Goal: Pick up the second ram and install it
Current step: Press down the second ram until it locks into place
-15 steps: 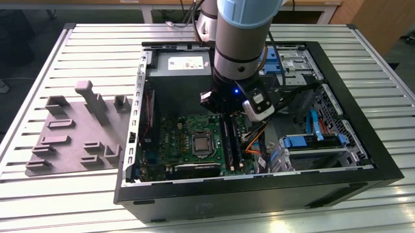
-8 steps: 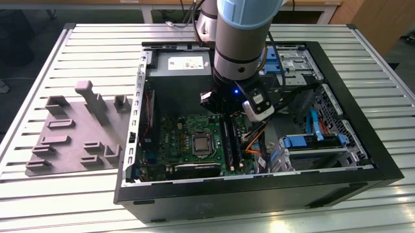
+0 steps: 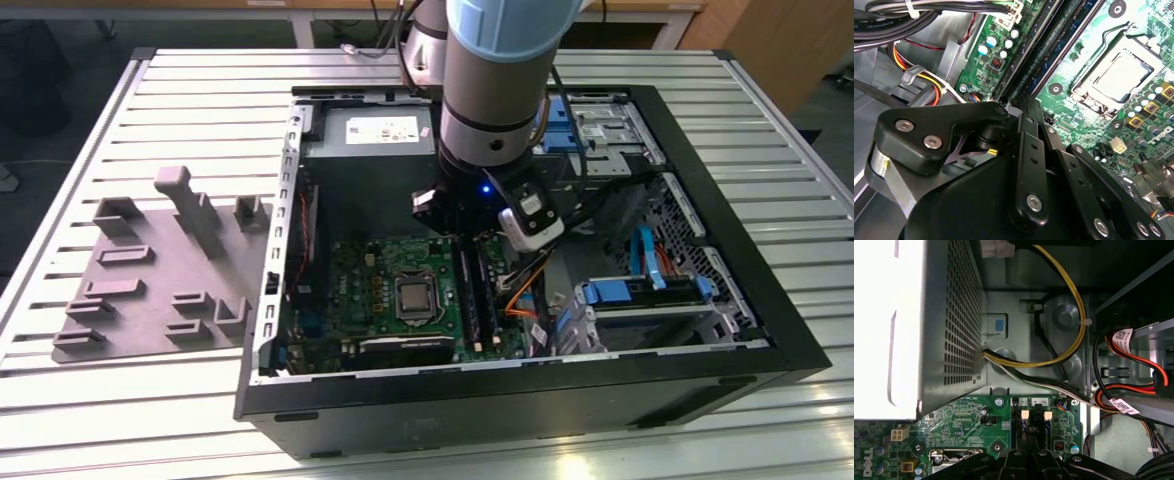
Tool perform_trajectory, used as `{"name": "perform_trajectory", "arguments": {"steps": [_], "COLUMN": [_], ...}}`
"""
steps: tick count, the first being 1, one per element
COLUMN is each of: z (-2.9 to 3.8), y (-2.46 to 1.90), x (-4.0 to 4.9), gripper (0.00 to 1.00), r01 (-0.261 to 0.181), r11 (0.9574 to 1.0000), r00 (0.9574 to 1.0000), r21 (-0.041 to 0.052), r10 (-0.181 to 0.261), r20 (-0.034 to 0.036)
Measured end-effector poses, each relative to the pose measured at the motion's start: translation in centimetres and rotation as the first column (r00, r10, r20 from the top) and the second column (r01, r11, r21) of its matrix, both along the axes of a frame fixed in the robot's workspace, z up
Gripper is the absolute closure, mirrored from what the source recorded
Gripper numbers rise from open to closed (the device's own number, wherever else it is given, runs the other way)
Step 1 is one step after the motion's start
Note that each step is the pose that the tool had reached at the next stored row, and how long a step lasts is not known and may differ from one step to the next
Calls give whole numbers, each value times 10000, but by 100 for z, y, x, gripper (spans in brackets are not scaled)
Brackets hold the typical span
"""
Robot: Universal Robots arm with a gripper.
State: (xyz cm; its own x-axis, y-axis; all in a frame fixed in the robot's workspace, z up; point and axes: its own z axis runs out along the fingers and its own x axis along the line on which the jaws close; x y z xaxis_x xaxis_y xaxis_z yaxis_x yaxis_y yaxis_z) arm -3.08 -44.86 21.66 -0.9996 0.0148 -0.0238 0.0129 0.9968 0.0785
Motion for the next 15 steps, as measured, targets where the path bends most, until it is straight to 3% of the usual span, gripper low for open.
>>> {"name": "perform_trajectory", "arguments": {"steps": [5,15], "z": [9,147], "y": [1,1], "x": [1,0], "gripper": [89,89], "r01": [0,-1], "r11": [10000,10000], "r00": [10000,10000], "r21": [11,-20], "r10": [0,1], "r20": [4,1]}}
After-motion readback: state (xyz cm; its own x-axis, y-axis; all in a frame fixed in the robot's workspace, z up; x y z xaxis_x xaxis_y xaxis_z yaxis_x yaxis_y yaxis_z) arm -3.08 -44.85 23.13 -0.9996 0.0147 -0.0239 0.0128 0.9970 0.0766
